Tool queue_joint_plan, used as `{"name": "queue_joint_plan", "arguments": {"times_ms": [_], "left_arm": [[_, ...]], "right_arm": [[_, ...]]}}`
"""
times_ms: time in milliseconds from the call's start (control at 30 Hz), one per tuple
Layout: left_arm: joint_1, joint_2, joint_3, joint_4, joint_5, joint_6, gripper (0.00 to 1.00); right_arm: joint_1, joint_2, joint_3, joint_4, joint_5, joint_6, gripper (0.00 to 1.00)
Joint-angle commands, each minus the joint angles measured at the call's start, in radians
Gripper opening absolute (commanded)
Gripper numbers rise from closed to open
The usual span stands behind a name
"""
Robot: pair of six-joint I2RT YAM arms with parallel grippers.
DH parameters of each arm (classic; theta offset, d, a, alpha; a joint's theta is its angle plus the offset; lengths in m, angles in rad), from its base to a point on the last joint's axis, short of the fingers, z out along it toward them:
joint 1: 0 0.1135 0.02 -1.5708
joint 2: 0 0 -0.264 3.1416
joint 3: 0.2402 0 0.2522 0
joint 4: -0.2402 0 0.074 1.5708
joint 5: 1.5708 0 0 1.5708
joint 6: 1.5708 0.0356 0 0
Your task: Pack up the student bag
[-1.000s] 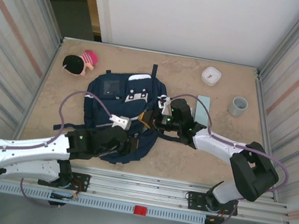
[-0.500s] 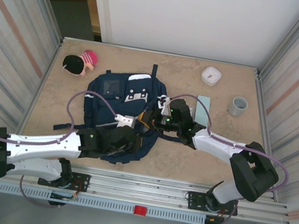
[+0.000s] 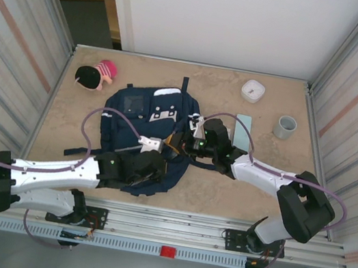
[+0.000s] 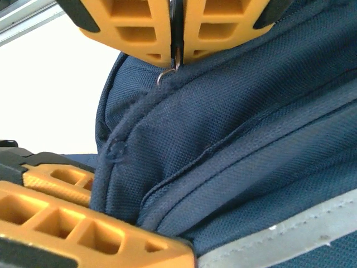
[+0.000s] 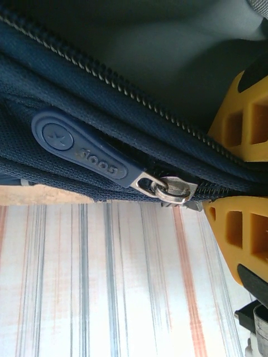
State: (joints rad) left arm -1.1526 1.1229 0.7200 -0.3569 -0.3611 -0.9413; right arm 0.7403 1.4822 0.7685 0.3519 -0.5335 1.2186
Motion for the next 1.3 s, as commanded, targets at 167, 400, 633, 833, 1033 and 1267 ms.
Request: {"name": "queue_joint_plan", "arguments": {"times_ms": [167, 400, 633, 833, 1033, 1267], "left_arm": [[0.0, -0.055, -0.004, -0.144, -0.079, -0.049, 0.0], [0.0, -0.175, -0.074, -0.198, -0.084, -0.075, 0.0], [0.001, -0.208, -0.115, -0.021, -0.068, -0.005, 0.0], [0.002, -0.172, -0.1, 0.079, -0.023, 0.039, 0.0], [0.001, -0.184, -0.094, 0.011, -0.062, 0.01, 0.0], [0.084, -0.285, -0.15, -0.118, -0.123, 0.04, 0.0]], "right_arm": [[-0.064, -0.097, -0.004, -0.014, -0.031, -0.092, 0.04], [-0.174, -0.159, -0.001, -0.142, -0.043, -0.166, 0.06], [-0.085, -0.144, -0.108, 0.066, -0.005, 0.042, 0.5], [0.054, -0.099, -0.145, 0.178, 0.174, 0.142, 0.61], [0.067, -0.051, -0.133, 0.233, 0.199, 0.139, 0.21], [-0.039, -0.151, -0.034, 0.049, -0.048, -0.083, 0.06]]}}
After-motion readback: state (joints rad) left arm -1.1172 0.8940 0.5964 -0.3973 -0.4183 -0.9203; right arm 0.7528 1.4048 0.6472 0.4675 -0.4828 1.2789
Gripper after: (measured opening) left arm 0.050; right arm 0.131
